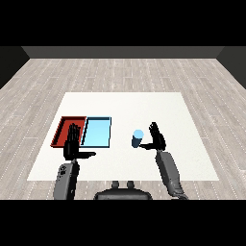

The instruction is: Pick the blue can and put it in the blue box

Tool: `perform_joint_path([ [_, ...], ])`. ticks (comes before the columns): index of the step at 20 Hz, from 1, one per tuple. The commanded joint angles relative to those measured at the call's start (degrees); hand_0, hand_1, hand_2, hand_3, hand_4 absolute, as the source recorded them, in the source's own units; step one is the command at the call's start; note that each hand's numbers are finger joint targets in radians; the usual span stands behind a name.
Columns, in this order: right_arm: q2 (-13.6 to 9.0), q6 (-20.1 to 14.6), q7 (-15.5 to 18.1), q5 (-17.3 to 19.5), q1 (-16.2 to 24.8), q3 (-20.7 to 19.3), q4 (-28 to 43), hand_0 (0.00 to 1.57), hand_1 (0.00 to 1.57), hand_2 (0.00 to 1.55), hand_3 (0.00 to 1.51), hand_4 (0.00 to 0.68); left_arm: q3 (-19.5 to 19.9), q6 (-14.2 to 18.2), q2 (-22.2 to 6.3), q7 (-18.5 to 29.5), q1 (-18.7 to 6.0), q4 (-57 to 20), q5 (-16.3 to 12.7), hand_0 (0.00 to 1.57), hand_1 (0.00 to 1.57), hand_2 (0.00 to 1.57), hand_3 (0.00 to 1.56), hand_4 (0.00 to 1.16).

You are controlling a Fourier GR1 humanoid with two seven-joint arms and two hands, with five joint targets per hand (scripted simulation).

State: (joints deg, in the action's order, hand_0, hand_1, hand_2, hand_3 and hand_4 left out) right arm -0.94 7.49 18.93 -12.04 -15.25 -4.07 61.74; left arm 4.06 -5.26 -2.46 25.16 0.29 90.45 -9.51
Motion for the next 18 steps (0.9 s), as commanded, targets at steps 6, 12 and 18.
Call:
perform_joint_path([
  [6, 0.9, -3.5, 2.5, -2.1, 0.3, 6.0, -2.3, 0.00, 0.00, 0.00, 0.00, 0.000, -2.0, 2.5, 1.4, 0.9, 1.5, 1.4, 3.4, 0.00, 0.00, 0.00, 0.00, 0.00],
  [12, 0.9, -2.7, 2.1, -2.5, -2.2, 4.6, -3.7, 0.00, 0.00, 0.00, 0.00, 0.000, 0.6, -1.3, -0.2, 4.7, -0.3, -5.1, 1.0, 0.00, 0.00, 0.00, 0.00, 0.00],
  [18, 0.9, -7.3, 0.6, -4.6, -1.7, 9.9, -2.6, 0.00, 0.00, 0.00, 0.00, 0.000, -0.6, 1.6, 0.9, -0.7, 0.3, 2.5, 1.0, 0.00, 0.00, 0.00, 0.00, 0.00],
])
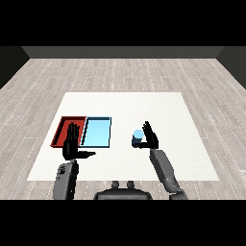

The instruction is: Pick the blue can and put it in the blue box

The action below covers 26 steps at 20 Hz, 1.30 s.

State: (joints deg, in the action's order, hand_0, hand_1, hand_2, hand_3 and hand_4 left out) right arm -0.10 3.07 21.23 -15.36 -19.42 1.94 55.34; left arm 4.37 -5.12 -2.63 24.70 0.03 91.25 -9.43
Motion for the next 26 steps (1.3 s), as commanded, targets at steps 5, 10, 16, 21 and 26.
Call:
perform_joint_path([
  [5, 0.1, 0.2, 4.1, -2.0, -8.3, 0.5, -11.4, 0.00, 0.00, 0.00, 0.00, 0.000, -1.2, 1.1, 1.9, 2.5, 0.0, -2.3, 1.6, 0.00, 0.00, 0.00, 0.00, 0.00],
  [10, 0.1, 0.7, 6.2, -2.2, -9.4, 0.6, -15.5, 0.00, 0.00, 0.00, 0.00, 0.000, -0.5, -0.6, 0.7, 3.2, 1.6, -2.0, 0.9, 0.00, 0.00, 0.00, 0.00, 0.00],
  [16, -0.2, 1.4, 6.2, -2.2, -10.7, 0.4, -17.2, 0.00, 0.00, 0.00, 0.00, 0.000, -1.0, 2.4, 0.5, -4.1, -1.8, 3.3, 1.1, 0.00, 0.00, 0.00, 0.00, 0.00],
  [21, 0.1, -3.8, 7.0, -8.4, -11.6, 7.3, -17.2, 0.00, 0.00, 0.00, 0.00, 0.000, -0.7, -0.1, 0.9, 2.9, 1.4, -0.8, 1.0, 0.00, 0.00, 0.00, 0.00, 0.00],
  [26, 0.1, -9.5, 7.0, -7.7, -11.4, 8.4, -15.8, 1.06, 1.06, 1.22, 1.13, 0.177, 1.4, -0.2, -0.9, -0.5, -1.3, -0.9, -0.7, 0.00, 0.00, 0.00, 0.00, 0.00],
])
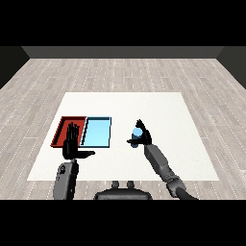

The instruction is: Pick the blue can and put it in the blue box

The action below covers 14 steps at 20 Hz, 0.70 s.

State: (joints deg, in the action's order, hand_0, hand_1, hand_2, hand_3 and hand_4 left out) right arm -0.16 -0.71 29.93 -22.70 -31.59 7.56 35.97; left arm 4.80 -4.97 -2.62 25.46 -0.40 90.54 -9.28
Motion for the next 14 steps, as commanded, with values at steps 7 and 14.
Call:
perform_joint_path([
  [7, -1.0, -10.6, -7.2, 3.3, 1.0, 5.4, 4.9, 1.57, 1.57, 1.50, 1.46, 0.677, 0.2, -1.6, -0.2, 1.6, 2.0, 0.1, -0.8, 0.00, 0.00, 0.00, 0.00, 0.00],
  [14, 0.1, -10.2, -6.6, 5.9, -2.7, 2.6, 5.2, 1.52, 1.52, 1.47, 1.42, 0.659, -3.6, -0.3, 2.0, -1.8, 5.1, 4.9, 0.5, 0.00, 0.00, 0.00, 0.00, 0.00],
])
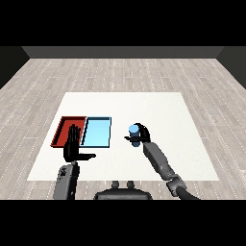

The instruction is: Pick the blue can and put it in the blue box

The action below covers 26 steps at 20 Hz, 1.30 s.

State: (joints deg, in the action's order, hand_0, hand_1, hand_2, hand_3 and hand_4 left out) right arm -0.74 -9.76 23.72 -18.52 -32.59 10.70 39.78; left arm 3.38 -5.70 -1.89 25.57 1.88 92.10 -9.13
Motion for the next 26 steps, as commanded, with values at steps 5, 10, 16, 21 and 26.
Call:
perform_joint_path([
  [5, 0.6, -1.9, -0.6, 3.2, 0.5, 0.1, 7.0, 1.49, 1.49, 1.45, 1.41, 0.653, -5.2, 4.4, 1.8, 2.2, -3.9, -6.6, 6.0, 0.00, 0.00, 0.00, 0.00, 0.00],
  [10, -2.5, 3.6, -1.8, 3.7, -0.7, -2.7, 9.7, 1.50, 1.50, 1.46, 1.41, 0.648, -5.1, 3.2, 1.8, -2.1, -5.7, -8.6, 4.1, 0.00, 0.00, 0.00, 0.00, 0.00],
  [16, -1.8, 2.3, -2.3, 7.0, 5.2, 0.3, 23.1, 1.44, 1.44, 1.44, 1.42, 0.665, -9.0, 3.0, 1.9, -4.6, -6.6, -8.7, 2.0, 0.00, 0.00, 0.00, 0.00, 0.00],
  [21, 0.7, 0.3, -5.7, 9.4, 5.4, 0.4, 26.8, 1.43, 1.43, 1.45, 1.42, 0.661, -8.9, 2.3, 1.1, -7.4, -5.3, -4.6, 1.4, 0.00, 0.00, 0.00, 0.00, 0.00],
  [26, 0.7, 1.1, -7.7, 10.5, 5.1, 0.1, 29.3, 1.43, 1.43, 1.45, 1.42, 0.659, -10.5, 3.5, 1.6, -5.0, -8.5, -11.5, 1.7, 0.00, 0.00, 0.00, 0.00, 0.00],
])
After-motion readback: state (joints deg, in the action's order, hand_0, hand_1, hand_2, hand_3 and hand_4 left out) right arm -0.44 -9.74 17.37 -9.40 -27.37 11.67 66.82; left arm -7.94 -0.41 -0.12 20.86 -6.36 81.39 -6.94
